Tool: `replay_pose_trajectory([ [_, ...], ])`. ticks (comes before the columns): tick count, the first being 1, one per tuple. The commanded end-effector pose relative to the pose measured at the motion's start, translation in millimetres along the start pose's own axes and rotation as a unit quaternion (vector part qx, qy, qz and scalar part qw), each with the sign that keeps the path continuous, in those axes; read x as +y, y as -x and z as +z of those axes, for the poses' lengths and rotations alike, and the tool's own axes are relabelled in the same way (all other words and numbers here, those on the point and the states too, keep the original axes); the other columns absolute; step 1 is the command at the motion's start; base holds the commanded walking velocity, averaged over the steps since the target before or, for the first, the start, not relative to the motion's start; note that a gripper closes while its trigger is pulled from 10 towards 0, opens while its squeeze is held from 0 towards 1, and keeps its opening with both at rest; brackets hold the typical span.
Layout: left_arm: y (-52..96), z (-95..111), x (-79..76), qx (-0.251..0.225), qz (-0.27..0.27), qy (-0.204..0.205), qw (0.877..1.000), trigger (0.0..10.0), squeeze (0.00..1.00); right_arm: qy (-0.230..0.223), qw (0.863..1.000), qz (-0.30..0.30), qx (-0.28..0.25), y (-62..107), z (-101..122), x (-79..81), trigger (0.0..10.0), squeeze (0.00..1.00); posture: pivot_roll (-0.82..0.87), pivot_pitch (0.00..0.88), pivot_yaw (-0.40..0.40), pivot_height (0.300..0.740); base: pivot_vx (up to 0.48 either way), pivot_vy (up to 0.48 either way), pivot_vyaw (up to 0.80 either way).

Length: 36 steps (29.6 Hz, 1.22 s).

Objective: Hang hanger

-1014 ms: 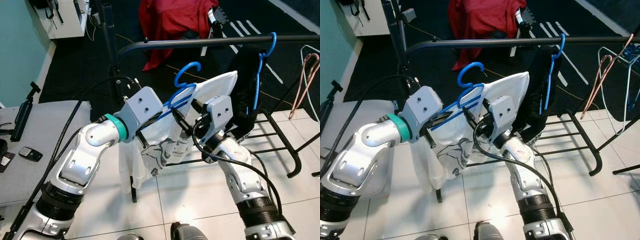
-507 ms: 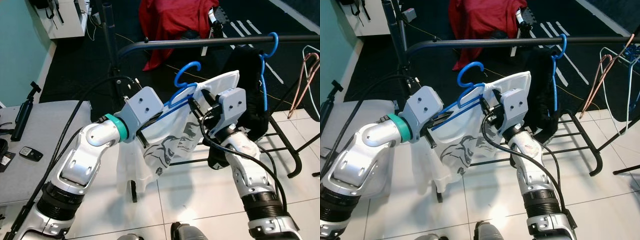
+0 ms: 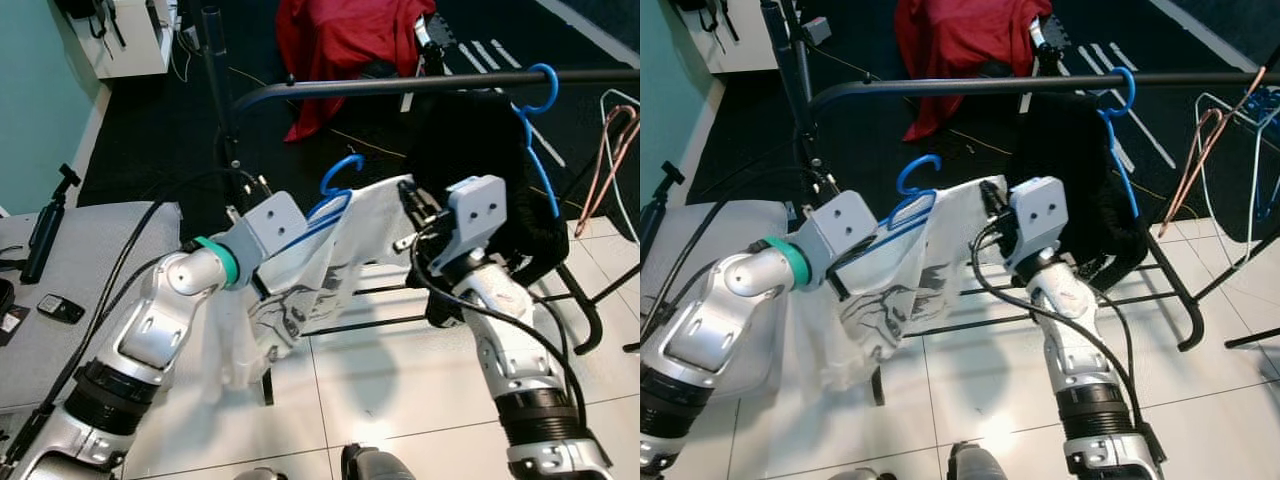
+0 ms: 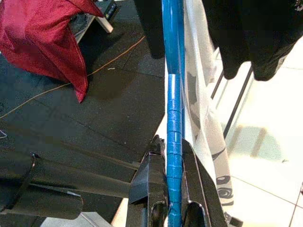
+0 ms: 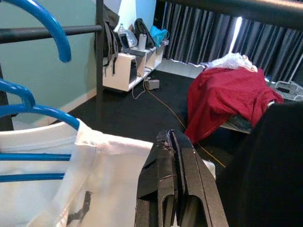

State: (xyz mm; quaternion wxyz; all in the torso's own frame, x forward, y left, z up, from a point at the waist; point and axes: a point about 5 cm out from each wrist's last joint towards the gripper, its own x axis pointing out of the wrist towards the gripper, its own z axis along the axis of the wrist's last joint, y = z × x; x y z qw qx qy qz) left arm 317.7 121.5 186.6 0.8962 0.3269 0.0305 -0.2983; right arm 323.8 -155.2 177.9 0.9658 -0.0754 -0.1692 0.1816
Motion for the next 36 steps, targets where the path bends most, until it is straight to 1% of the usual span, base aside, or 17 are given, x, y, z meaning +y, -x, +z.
replay_pose_trajectory([
  [1, 1.7, 5.3, 3.7, -0.016, 0.008, 0.002, 1.000, 10.0, 0.00, -0.003, 1.000, -0.005, 0.016, 3.8, -5.8, -2.6, 0.0, 0.00, -0.08, 0.059, 0.056, 0.740, 0.000, 0.000, 0.00],
  [2, 0.3, 10.7, 7.7, -0.028, 0.018, 0.023, 0.999, 10.0, 0.00, -0.015, 1.000, 0.007, 0.020, 3.4, -6.8, 2.5, 0.0, 0.00, -0.08, 0.058, 0.055, 0.740, 0.000, 0.000, 0.00],
  [3, 0.2, 14.3, 9.3, -0.038, 0.021, 0.034, 0.998, 10.0, 0.00, -0.020, 0.999, 0.018, 0.024, 3.9, -8.4, 7.0, 5.5, 0.00, -0.08, 0.057, 0.054, 0.740, 0.000, 0.000, 0.00],
  [5, 0.2, 14.3, 9.3, -0.038, 0.021, 0.034, 0.998, 10.0, 0.00, -0.020, 0.999, 0.018, 0.024, 3.9, -8.4, 7.0, 5.5, 0.00, -0.08, 0.057, 0.054, 0.740, 0.000, 0.000, 0.00],
  [6, 0.3, 17.5, 10.5, -0.047, 0.021, 0.041, 0.998, 10.0, 0.00, -0.024, 0.999, 0.031, 0.027, 4.6, -10.0, 11.8, 9.0, 0.00, -0.08, 0.057, 0.054, 0.740, 0.000, 0.000, 0.00],
  [7, 0.3, 17.5, 10.5, -0.047, 0.021, 0.041, 0.998, 10.0, 0.00, -0.024, 0.999, 0.031, 0.027, 4.6, -10.0, 11.8, 9.0, 0.00, -0.08, 0.057, 0.054, 0.740, 0.000, 0.000, 0.00],
  [8, 0.8, 20.2, 11.5, -0.053, 0.021, 0.043, 0.997, 10.0, 0.00, -0.024, 0.999, 0.039, 0.030, 5.7, -11.6, 15.6, 10.0, 0.00, -0.08, 0.057, 0.054, 0.740, 0.000, 0.000, 0.00],
  [9, 3.4, 26.1, 13.4, -0.068, 0.017, 0.042, 0.997, 10.0, 0.00, -0.028, 0.998, 0.050, 0.037, 8.2, -15.5, 21.4, 10.0, 1.00, -0.08, 0.057, 0.054, 0.740, 0.000, 0.000, 0.00],
  [11, 3.4, 26.1, 13.4, -0.068, 0.017, 0.042, 0.997, 10.0, 0.00, -0.028, 0.998, 0.050, 0.037, 8.2, -15.5, 21.4, 10.0, 1.00, -0.08, 0.057, 0.054, 0.740, 0.000, 0.000, 0.00],
  [13, 8.7, 33.6, 15.6, -0.087, 0.007, 0.032, 0.996, 10.0, 0.00, -0.031, 0.996, 0.060, 0.052, 13.2, -24.4, 29.0, 10.0, 1.00, -0.07, 0.054, 0.055, 0.740, 0.000, 0.000, 0.00],
  [15, 8.7, 33.6, 15.6, -0.087, 0.007, 0.032, 0.996, 10.0, 0.00, -0.031, 0.996, 0.060, 0.052, 13.2, -24.4, 29.0, 10.0, 1.00, -0.07, 0.054, 0.055, 0.740, 0.000, 0.000, 0.00],
  [16, 13.2, 36.1, 14.6, -0.094, -0.004, 0.023, 0.995, 10.0, 0.00, -0.008, 0.998, 0.040, 0.054, 13.0, -27.0, 25.1, 10.0, 0.78, -0.07, 0.051, 0.056, 0.740, 0.000, 0.000, 0.00],
  [18, 14.4, 36.3, 13.8, -0.095, -0.007, 0.022, 0.995, 10.0, 0.00, 0.003, 0.998, 0.031, 0.051, 12.0, -26.2, 22.5, 10.0, 0.78, -0.07, 0.051, 0.056, 0.740, 0.000, 0.000, 0.00],
  [19, 15.5, 36.3, 12.5, -0.097, -0.011, 0.021, 0.995, 10.0, 0.00, 0.016, 0.999, 0.024, 0.042, 10.3, -23.3, 19.1, 10.0, 0.00, -0.07, 0.050, 0.056, 0.740, 0.000, 0.000, 0.00],
  [24, 16.7, 37.1, 8.9, -0.101, -0.020, 0.022, 0.994, 10.0, 0.00, 0.026, 0.999, 0.023, 0.017, 4.5, -13.2, 14.4, 10.0, 0.00, -0.07, 0.048, 0.055, 0.740, 0.000, 0.000, 0.00],
  [29, 16.7, 38.0, 7.4, -0.103, -0.024, 0.025, 0.994, 10.0, 0.00, 0.008, 0.999, 0.041, -0.002, 0.0, -4.9, 17.6, 10.0, 0.00, -0.07, 0.049, 0.054, 0.740, 0.000, 0.000, 0.00],
  [36, 15.3, 37.3, 6.3, -0.100, -0.026, 0.024, 0.994, 10.0, 0.00, -0.022, 0.996, 0.090, -0.006, 1.9, -1.7, 35.6, 10.0, 0.00, -0.07, 0.051, 0.056, 0.740, 0.000, 0.000, 0.00],
])
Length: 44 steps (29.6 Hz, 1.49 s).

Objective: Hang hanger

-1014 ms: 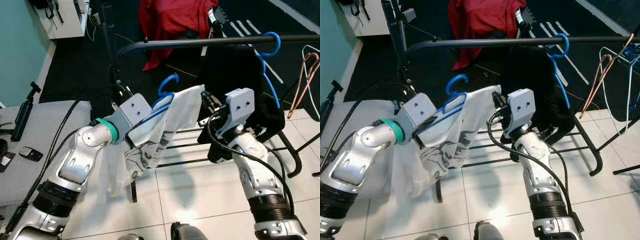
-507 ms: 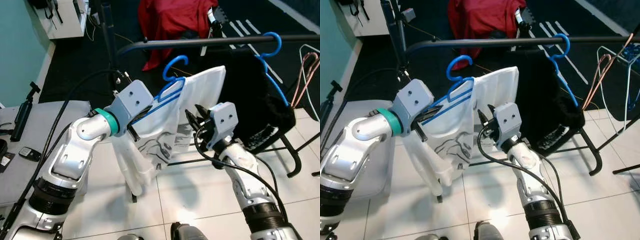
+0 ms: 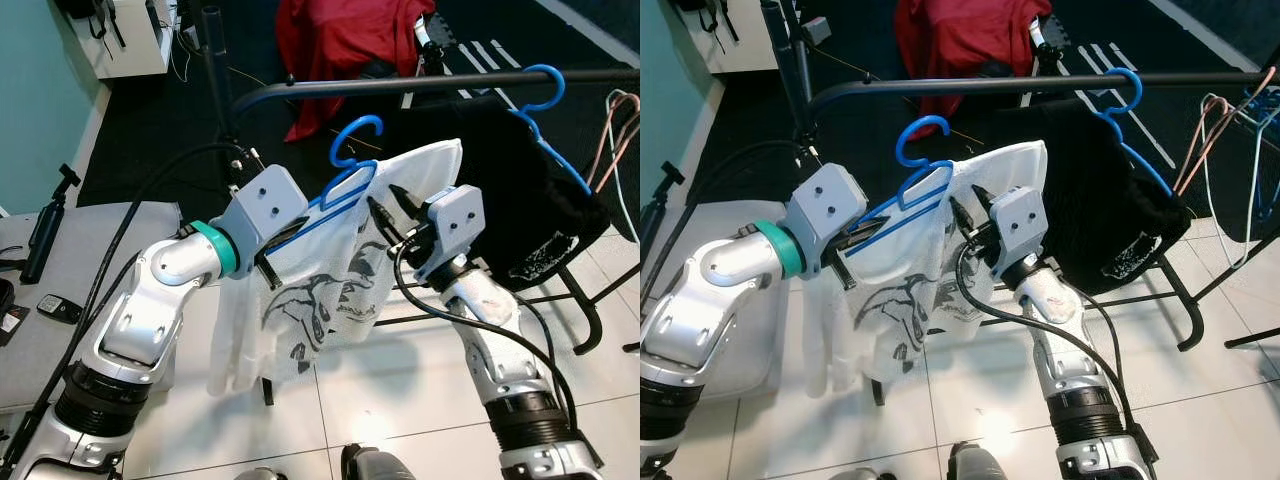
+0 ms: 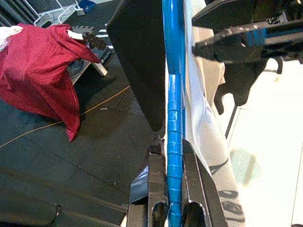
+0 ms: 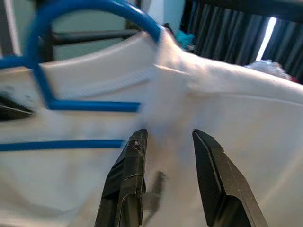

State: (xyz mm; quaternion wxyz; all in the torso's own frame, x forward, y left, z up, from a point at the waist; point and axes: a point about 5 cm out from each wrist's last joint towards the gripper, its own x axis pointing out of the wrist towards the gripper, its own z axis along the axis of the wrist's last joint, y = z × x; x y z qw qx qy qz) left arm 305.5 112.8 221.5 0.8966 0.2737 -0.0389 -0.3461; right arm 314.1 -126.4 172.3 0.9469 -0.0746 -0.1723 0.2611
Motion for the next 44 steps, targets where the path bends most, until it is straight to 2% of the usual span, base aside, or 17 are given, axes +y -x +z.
replay_pose_trajectory([
  [1, 0.3, 3.0, -1.6, -0.006, -0.004, -0.001, 1.000, 10.0, 0.00, -0.010, 1.000, 0.010, 0.006, 1.9, -2.5, 4.9, 10.0, 0.00, -0.07, 0.051, 0.056, 0.740, 0.000, 0.000, 0.00],
  [2, -0.4, 2.8, -1.6, -0.005, -0.004, -0.001, 1.000, 10.0, 0.00, -0.009, 1.000, 0.009, 0.004, 3.0, -2.0, 6.3, 10.0, 0.65, -0.07, 0.053, 0.056, 0.740, 0.000, 0.000, 0.00],
  [3, -1.2, 2.6, -2.0, -0.005, -0.004, -0.002, 1.000, 10.0, 0.00, -0.007, 1.000, 0.004, 0.004, 4.3, -2.4, 6.1, 10.0, 1.00, -0.08, 0.054, 0.057, 0.740, 0.000, 0.000, 0.00],
  [10, -2.1, 2.6, -2.6, -0.005, -0.005, -0.001, 1.000, 10.0, 0.00, -0.002, 1.000, -0.009, 0.008, 6.2, -4.2, 3.4, 10.0, 1.00, -0.08, 0.054, 0.057, 0.740, 0.000, 0.000, 0.00],
  [11, -2.4, 3.1, -3.0, -0.006, -0.006, -0.001, 1.000, 10.0, 0.00, 0.001, 1.000, -0.015, 0.011, 6.8, -5.4, 0.9, 10.0, 0.55, -0.08, 0.057, 0.058, 0.740, 0.000, 0.000, 0.00],
  [12, -2.4, 3.1, -3.0, -0.006, -0.006, -0.001, 1.000, 10.0, 0.00, 0.001, 1.000, -0.015, 0.011, 6.8, -5.4, 0.9, 10.0, 0.55, -0.08, 0.057, 0.058, 0.740, 0.000, 0.000, 0.00],
  [13, -2.3, 3.8, -3.2, -0.007, -0.007, -0.001, 1.000, 10.0, 0.00, 0.002, 1.000, -0.019, 0.014, 6.3, -6.3, -1.6, 10.0, 0.00, -0.08, 0.057, 0.058, 0.740, 0.000, 0.000, 0.00],
  [19, -0.5, 4.2, -3.6, -0.009, -0.009, 0.000, 1.000, 10.0, 0.00, -0.001, 1.000, -0.027, 0.015, -0.9, -7.7, -6.1, 10.0, 0.00, -0.07, 0.057, 0.056, 0.740, 0.000, 0.000, 0.00],
  [20, 0.2, 3.7, -4.3, -0.009, -0.010, 0.000, 1.000, 10.0, 0.00, -0.001, 0.999, -0.031, 0.016, -3.9, -8.3, -7.4, 3.9, 0.00, -0.07, 0.057, 0.055, 0.740, 0.000, 0.000, 0.00],
  [21, 0.2, 3.7, -4.3, -0.009, -0.010, 0.000, 1.000, 10.0, 0.00, -0.001, 0.999, -0.031, 0.016, -3.9, -8.3, -7.4, 3.9, 0.00, -0.07, 0.057, 0.055, 0.740, 0.000, 0.000, 0.00],
  [22, 0.7, 3.2, -4.9, -0.008, -0.011, 0.000, 1.000, 10.0, 0.00, 0.000, 0.999, -0.037, 0.018, -5.9, -8.7, -8.9, 0.0, 0.00, -0.07, 0.057, 0.055, 0.740, 0.000, 0.000, 0.00],
  [35, 2.9, -1.8, -7.7, 0.002, -0.014, 0.001, 1.000, 10.0, 0.00, 0.013, 0.998, -0.049, 0.024, -3.6, -11.7, -12.5, 0.0, 0.00, -0.07, 0.059, 0.056, 0.740, 0.000, 0.000, 0.00],
  [44, -1.6, -12.8, -12.9, 0.027, -0.008, 0.011, 1.000, 10.0, 0.00, 0.042, 0.996, -0.076, 0.021, 1.8, -9.2, -21.5, 0.0, 0.00, -0.08, 0.059, 0.058, 0.740, 0.000, 0.000, 0.00],
])
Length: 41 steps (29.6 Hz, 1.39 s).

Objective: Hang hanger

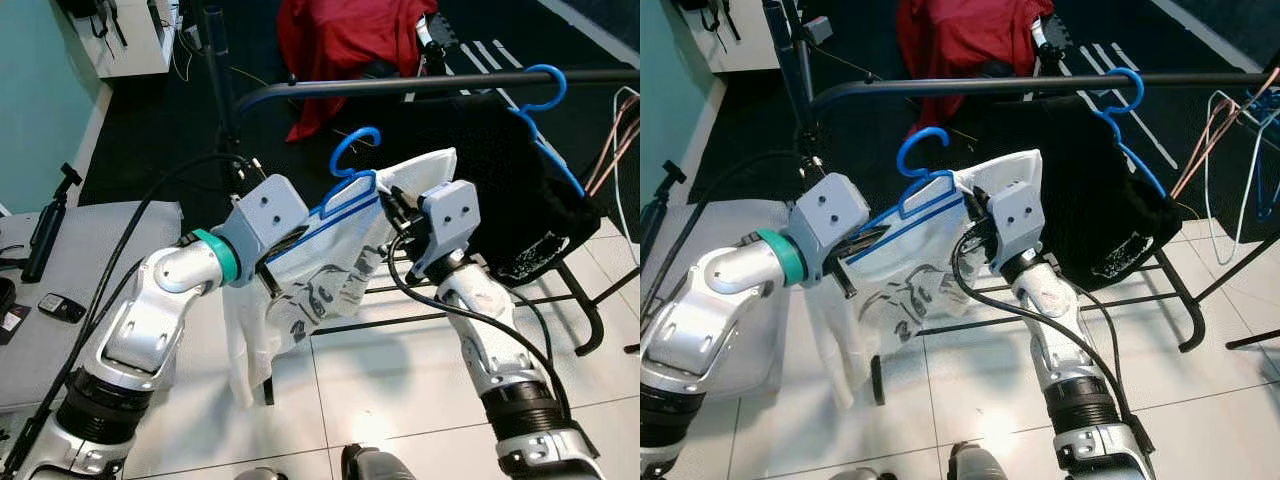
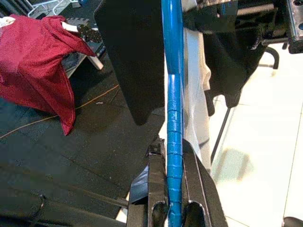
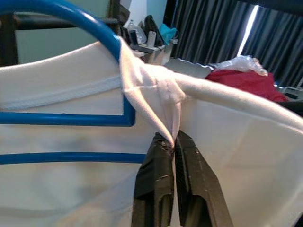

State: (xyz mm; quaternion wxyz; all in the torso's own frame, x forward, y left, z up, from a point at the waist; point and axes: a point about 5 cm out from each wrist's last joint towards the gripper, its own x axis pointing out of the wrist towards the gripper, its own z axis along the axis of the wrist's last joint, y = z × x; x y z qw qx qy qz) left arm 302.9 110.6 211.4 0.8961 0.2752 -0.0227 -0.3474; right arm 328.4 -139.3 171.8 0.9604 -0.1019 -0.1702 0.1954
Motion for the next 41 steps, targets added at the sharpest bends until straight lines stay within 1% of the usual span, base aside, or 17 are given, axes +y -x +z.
replay_pose_trajectory([
  [1, -1.6, -10.2, -6.1, 0.020, 0.000, 0.012, 1.000, 10.0, 0.00, 0.011, 1.000, -0.021, 0.006, 7.8, -3.7, -6.8, 0.0, 0.00, -0.08, 0.059, 0.058, 0.740, 0.000, 0.000, 0.00],
  [8, 2.2, -32.6, -11.7, 0.058, 0.014, 0.021, 0.998, 10.0, 0.00, 0.030, 0.998, -0.047, 0.017, 18.7, -5.5, -20.1, 0.0, 0.00, -0.08, 0.064, 0.056, 0.740, 0.000, 0.000, 0.00],
  [11, 2.9, -35.4, -12.3, 0.063, 0.018, 0.022, 0.998, 10.0, 0.00, 0.032, 0.998, -0.048, 0.018, 19.9, -5.5, -21.3, 0.0, 0.00, -0.08, 0.064, 0.056, 0.740, 0.000, 0.000, 0.00],
  [13, 4.2, -40.1, -12.0, 0.070, 0.036, 0.018, 0.997, 10.0, 0.00, 0.034, 0.998, -0.050, 0.022, 22.7, -5.9, -23.4, 0.0, 0.00, -0.08, 0.069, 0.055, 0.740, 0.000, 0.000, 0.00],
  [18, 10.1, -42.7, -6.7, 0.070, 0.059, 0.011, 0.996, 10.0, 0.00, 0.038, 0.997, -0.054, 0.048, 31.4, -14.0, -27.4, 0.0, 0.00, -0.08, 0.071, 0.051, 0.740, 0.000, 0.000, 0.00],
  [22, 17.2, -43.5, -4.1, 0.068, 0.052, -0.010, 0.996, 10.0, 0.00, 0.050, 0.995, -0.053, 0.071, 37.8, -20.5, -31.0, 0.0, 0.00, -0.08, 0.071, 0.051, 0.740, 0.000, 0.000, 0.00],
  [24, 17.2, -43.5, -4.1, 0.068, 0.052, -0.010, 0.996, 10.0, 0.00, 0.050, 0.995, -0.053, 0.071, 37.8, -20.5, -31.0, 0.0, 0.00, -0.08, 0.071, 0.051, 0.740, 0.000, 0.000, 0.00],
  [25, 21.8, -45.1, -2.7, 0.070, 0.045, -0.031, 0.996, 10.0, 0.00, 0.064, 0.993, -0.046, 0.088, 42.3, -24.9, -33.8, 0.0, 0.00, -0.08, 0.071, 0.051, 0.740, 0.000, 0.000, 0.00],
  [28, 26.3, -46.3, -1.1, 0.071, 0.038, -0.049, 0.996, 10.0, 0.00, 0.077, 0.990, -0.037, 0.109, 47.8, -30.0, -36.8, 0.0, 0.00, -0.07, 0.075, 0.046, 0.740, 0.000, 0.000, 0.00],
  [30, 32.2, -49.9, 1.0, 0.076, 0.020, -0.120, 0.990, 10.0, 0.00, 0.129, 0.978, 0.010, 0.164, 64.9, -40.8, -45.8, 0.0, 0.00, -0.07, 0.076, 0.045, 0.740, 0.000, 0.000, 0.00],
  [31, 32.2, -49.9, 1.0, 0.076, 0.020, -0.120, 0.990, 10.0, 0.00, 0.129, 0.978, 0.010, 0.164, 64.9, -40.8, -45.8, 0.0, 0.00, -0.07, 0.076, 0.045, 0.740, 0.000, 0.000, 0.00],
  [32, 32.8, -51.3, 0.0, 0.076, 0.009, -0.148, 0.986, 10.0, 0.00, 0.147, 0.971, 0.029, 0.186, 72.4, -44.3, -50.3, 0.0, 0.00, -0.07, 0.076, 0.044, 0.740, 0.000, 0.000, 0.00],
  [33, 32.8, -51.3, 0.0, 0.076, 0.009, -0.148, 0.986, 10.0, 0.00, 0.147, 0.971, 0.029, 0.186, 72.4, -44.3, -50.3, 0.0, 0.00, -0.07, 0.076, 0.044, 0.740, 0.000, 0.000, 0.00],
  [34, 32.5, -51.9, -2.4, 0.071, -0.003, -0.174, 0.982, 10.0, 0.00, 0.166, 0.964, 0.048, 0.204, 78.8, -46.0, -55.2, 0.0, 0.00, -0.07, 0.076, 0.044, 0.740, 0.000, 0.000, 0.00],
  [35, 32.5, -51.9, -2.4, 0.071, -0.003, -0.174, 0.982, 10.0, 0.00, 0.166, 0.964, 0.048, 0.204, 78.8, -46.0, -55.2, 0.0, 0.00, -0.07, 0.076, 0.044, 0.740, 0.000, 0.000, 0.00],
  [37, 31.3, -51.0, -8.0, 0.057, -0.030, -0.210, 0.976, 10.0, 0.00, 0.187, 0.954, 0.069, 0.225, 86.2, -47.1, -62.9, 0.0, 0.00, -0.08, 0.075, 0.043, 0.740, 0.000, 0.000, 0.00],
  [41, 30.6, -50.1, -11.2, 0.048, -0.049, -0.237, 0.969, 10.0, 0.00, 0.197, 0.949, 0.078, 0.233, 88.8, -46.4, -67.3, 0.0, 0.00, -0.08, 0.071, 0.042, 0.740, 0.000, 0.000, 0.00],
])
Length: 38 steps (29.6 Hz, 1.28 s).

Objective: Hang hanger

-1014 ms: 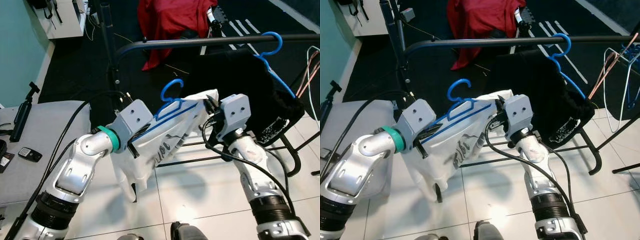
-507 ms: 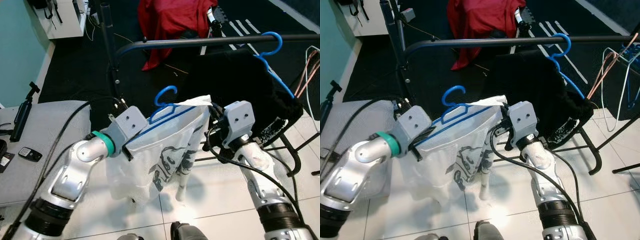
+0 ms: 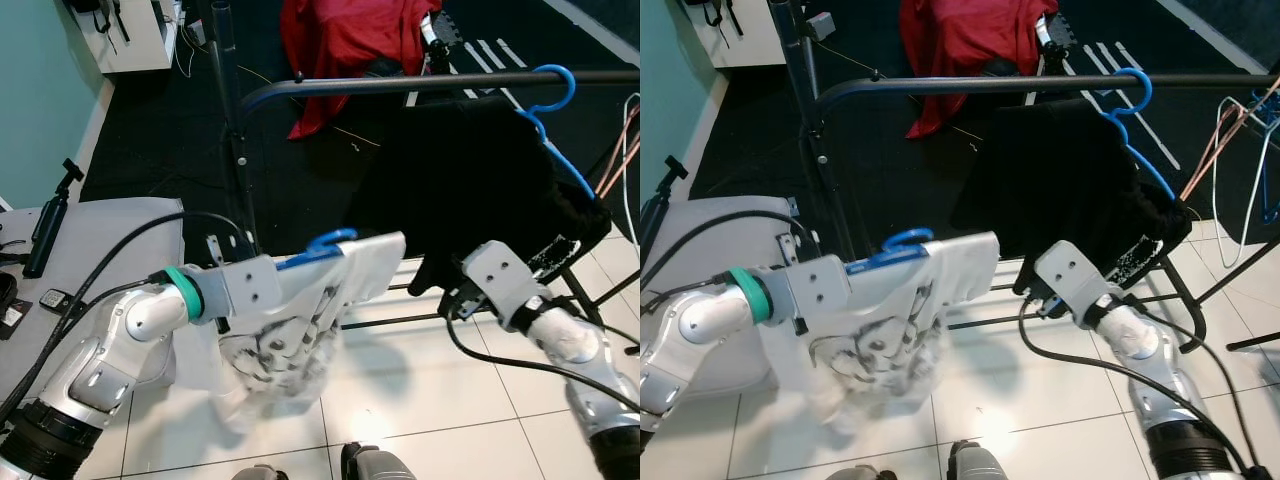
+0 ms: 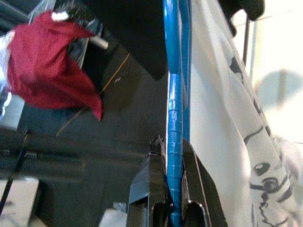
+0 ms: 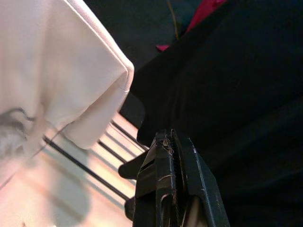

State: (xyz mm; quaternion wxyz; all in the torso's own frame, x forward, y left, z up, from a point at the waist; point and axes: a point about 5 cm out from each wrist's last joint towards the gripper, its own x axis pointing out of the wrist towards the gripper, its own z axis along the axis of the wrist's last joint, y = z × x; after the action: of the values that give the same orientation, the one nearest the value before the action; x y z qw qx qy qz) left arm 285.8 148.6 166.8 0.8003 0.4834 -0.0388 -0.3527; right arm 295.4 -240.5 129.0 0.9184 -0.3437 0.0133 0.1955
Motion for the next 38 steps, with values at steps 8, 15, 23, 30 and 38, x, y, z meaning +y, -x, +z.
replay_pose_trajectory([
  [8, -4.1, 13.3, 8.8, -0.036, 0.027, 0.061, 0.997, 10.0, 0.00, -0.101, 0.993, 0.017, -0.052, -8.4, 15.0, 29.7, 10.0, 0.00, -0.08, 0.065, 0.042, 0.740, 0.000, 0.000, 0.00],
  [15, -9.7, 25.4, 18.9, -0.068, 0.054, 0.100, 0.991, 10.0, 0.00, -0.224, 0.968, 0.044, -0.103, -15.8, 34.6, 71.9, 10.0, 1.00, -0.08, 0.068, 0.042, 0.740, 0.000, 0.000, 0.00],
  [23, -6.4, 36.1, 26.6, -0.095, 0.048, 0.115, 0.988, 10.0, 0.00, -0.259, 0.959, 0.040, -0.105, -22.0, 35.8, 91.5, 10.0, 1.00, -0.08, 0.071, 0.047, 0.740, 0.000, 0.000, 0.00],
  [30, -4.4, 37.6, 27.8, -0.096, 0.043, 0.118, 0.987, 10.0, 0.00, -0.252, 0.958, 0.025, -0.136, -30.4, 48.7, 83.0, 10.0, 1.00, -0.07, 0.072, 0.047, 0.740, 0.000, 0.000, 0.00],
  [38, -4.0, 39.4, 27.0, -0.096, 0.039, 0.122, 0.987, 10.0, 0.00, -0.271, 0.947, 0.051, -0.163, -40.3, 63.8, 85.2, 10.0, 1.00, -0.06, 0.071, 0.047, 0.740, 0.000, 0.000, 0.00],
])
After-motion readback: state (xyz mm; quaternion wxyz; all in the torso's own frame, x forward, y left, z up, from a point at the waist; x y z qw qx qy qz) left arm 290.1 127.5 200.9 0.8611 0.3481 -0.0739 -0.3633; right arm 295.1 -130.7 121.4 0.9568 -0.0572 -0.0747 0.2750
